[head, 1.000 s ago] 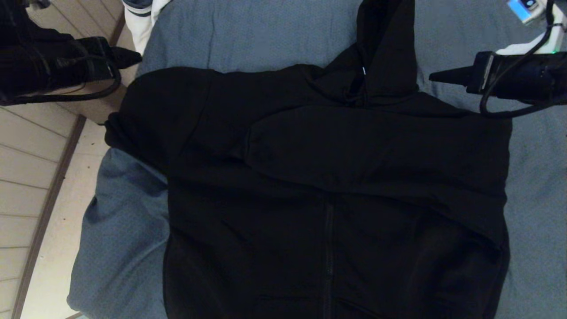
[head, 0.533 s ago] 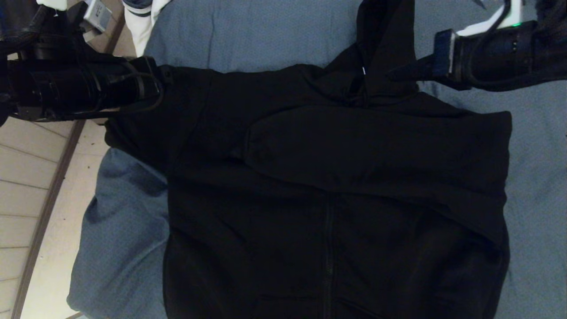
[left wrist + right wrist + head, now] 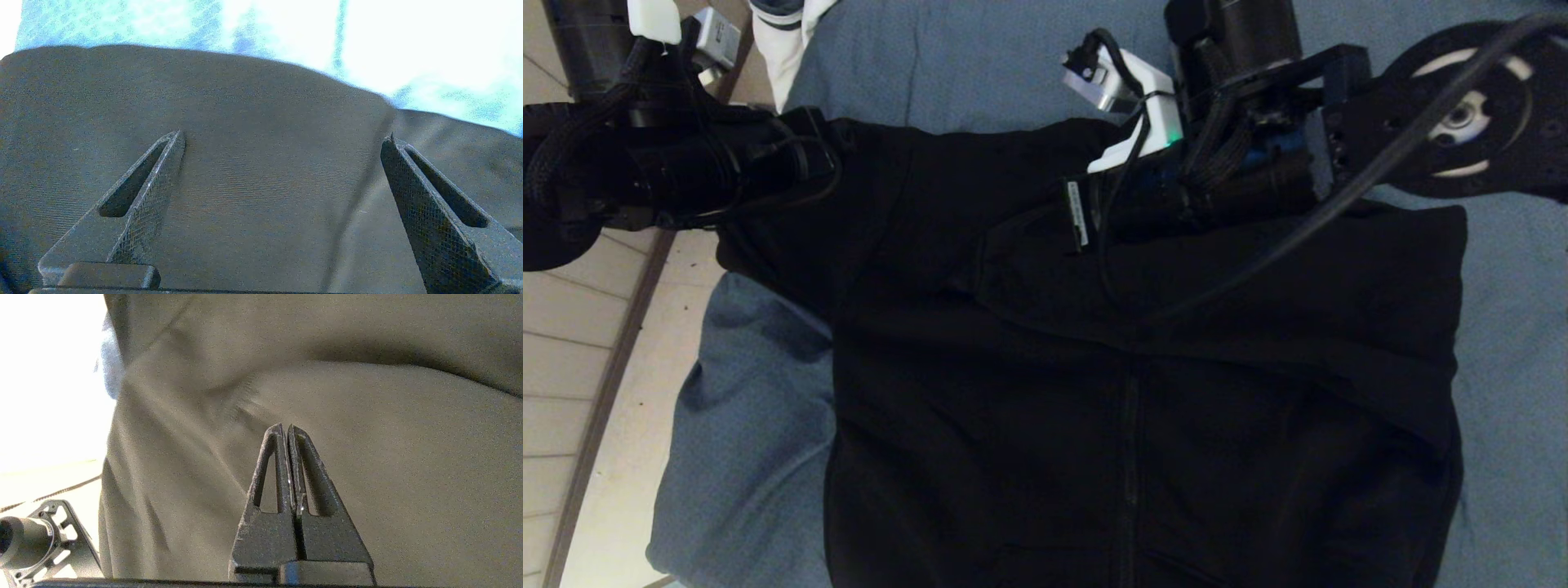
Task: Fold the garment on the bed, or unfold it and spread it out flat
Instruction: Unfold the black sweatshirt
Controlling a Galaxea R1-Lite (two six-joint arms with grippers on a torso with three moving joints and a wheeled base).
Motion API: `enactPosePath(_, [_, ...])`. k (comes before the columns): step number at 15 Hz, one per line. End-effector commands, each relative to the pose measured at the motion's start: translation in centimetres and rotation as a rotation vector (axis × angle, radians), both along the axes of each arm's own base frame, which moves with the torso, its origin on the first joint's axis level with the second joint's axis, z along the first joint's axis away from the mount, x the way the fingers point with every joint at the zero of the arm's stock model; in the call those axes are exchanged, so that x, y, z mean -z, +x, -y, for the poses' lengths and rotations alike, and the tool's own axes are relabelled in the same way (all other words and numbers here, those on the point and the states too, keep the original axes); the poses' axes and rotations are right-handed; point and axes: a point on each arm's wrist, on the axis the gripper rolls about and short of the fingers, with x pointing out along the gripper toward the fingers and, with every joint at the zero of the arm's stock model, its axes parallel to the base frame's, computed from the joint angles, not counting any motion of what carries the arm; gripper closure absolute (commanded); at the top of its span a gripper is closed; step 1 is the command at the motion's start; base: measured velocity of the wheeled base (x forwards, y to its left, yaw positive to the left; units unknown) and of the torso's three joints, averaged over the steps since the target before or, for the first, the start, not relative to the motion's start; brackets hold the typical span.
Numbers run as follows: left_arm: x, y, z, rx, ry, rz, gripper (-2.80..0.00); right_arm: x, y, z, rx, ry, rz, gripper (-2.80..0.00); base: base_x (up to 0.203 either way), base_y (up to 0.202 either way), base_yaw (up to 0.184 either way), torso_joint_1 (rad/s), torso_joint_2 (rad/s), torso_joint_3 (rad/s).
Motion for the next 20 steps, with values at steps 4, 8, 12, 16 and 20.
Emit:
enactPosePath(4, [0.4,0.4,0.2,0.001,0.001,-0.009,-2.8,2.1,-0.6,-3.6,-0.037,-0.059,0.049,-2.8,0.0,0.0,0.0,0.0,0.0,0.0])
enactPosePath(8, [0.4,0.4,0.1,0.001,0.0,-0.01,-2.8,2.6,-0.6,-4.1,-0.034,-0.101,0.07,-2.8,0.0,0.0,0.0,0.0,0.0,0.0])
enactPosePath(12, [0.1,0.1,0.1,0.001,-0.003,-0.001,-2.8,3.8,-0.4,-4.8,0.021,-0.216,0.126,-2.8,0.0,0.0,0.0,0.0,0.0,0.0])
enactPosePath(16, [0.0,0.0,0.0,0.001,-0.004,0.002,-2.8,5.2,-0.9,-5.4,0.036,-0.331,0.17,-2.8,0.0,0.0,0.0,0.0,0.0,0.0])
enactPosePath(20, [-0.3,-0.2,0.0,0.0,-0.006,0.011,-2.8,5.4,-0.8,-6.0,0.059,-0.349,0.197,0.0,0.0,0.0,0.0,0.0,0.0,0.0])
